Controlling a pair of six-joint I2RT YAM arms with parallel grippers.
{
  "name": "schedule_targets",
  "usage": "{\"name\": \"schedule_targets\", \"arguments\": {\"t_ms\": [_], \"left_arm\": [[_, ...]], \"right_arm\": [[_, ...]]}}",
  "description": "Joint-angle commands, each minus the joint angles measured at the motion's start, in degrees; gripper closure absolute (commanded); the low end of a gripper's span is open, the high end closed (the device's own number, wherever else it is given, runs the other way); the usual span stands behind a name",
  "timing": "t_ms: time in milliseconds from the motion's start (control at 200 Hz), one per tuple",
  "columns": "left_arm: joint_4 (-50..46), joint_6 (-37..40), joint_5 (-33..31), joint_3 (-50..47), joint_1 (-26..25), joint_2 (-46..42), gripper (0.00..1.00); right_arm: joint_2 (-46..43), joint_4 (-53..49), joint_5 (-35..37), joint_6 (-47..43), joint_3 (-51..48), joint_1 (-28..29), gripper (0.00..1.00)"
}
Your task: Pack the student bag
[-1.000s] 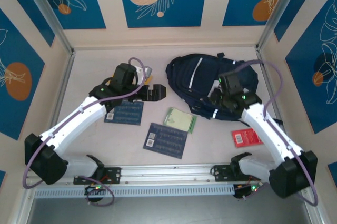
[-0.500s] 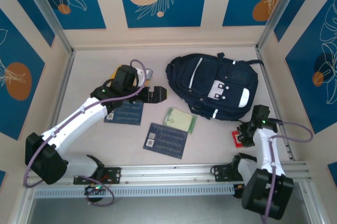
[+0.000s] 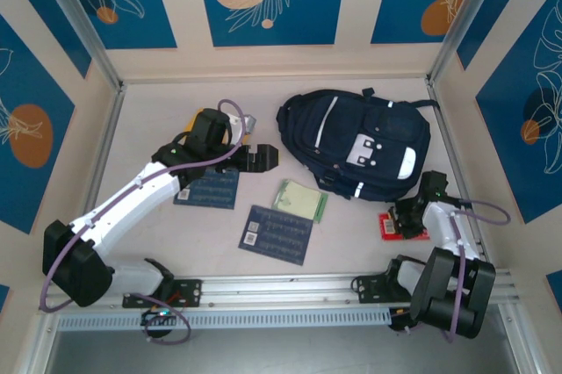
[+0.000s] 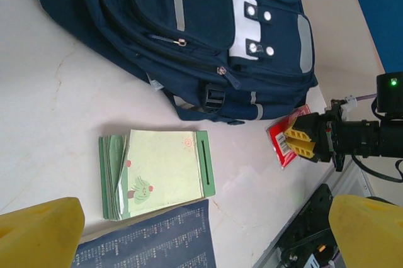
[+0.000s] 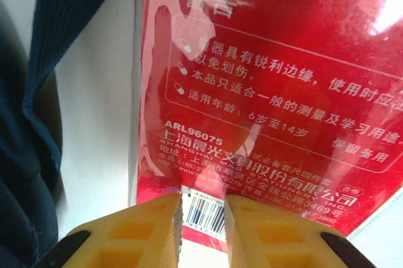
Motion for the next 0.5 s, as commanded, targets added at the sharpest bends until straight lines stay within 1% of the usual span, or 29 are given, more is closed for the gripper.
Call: {"name": "schedule_targets", "arguments": {"t_ms": [0,70,185,330,395,495], "left_arm": [[-0.1,0.78,0.55,0.72,-0.12,0.25,0.0],[-0.17,0.92,0.27,0.71,-0.11,0.17,0.0],[-0.69,0.93,-0.57,0.74,-0.1,0.53,0.0],[-0.16,-0.43,0.96,0.51,-0.07,1.94,0.01],[0.21,-0.99,2.0,0.46,-0.22,2.66,0.01],[-0.62,-1.07,1.85,0.93,-1.54,4.1,0.02]], "right_arm": [[-0.16,-0.94,-3.69,4.62,-1.63,3.56,0.78],[-1.28,-1.25,-3.64,8.13,-2.24,7.79,0.78],[-3.56,-2.11,-1.86,15.96,-3.2,17.34,0.79],[-6.34,-2.16,-0.62,25.93,-4.87,28.49,0.8],[-7.56,-0.9,0.5,30.46,-5.59,34.22,0.8],[-6.87,4.44,1.98,36.62,-6.52,42.59,0.81]]}}
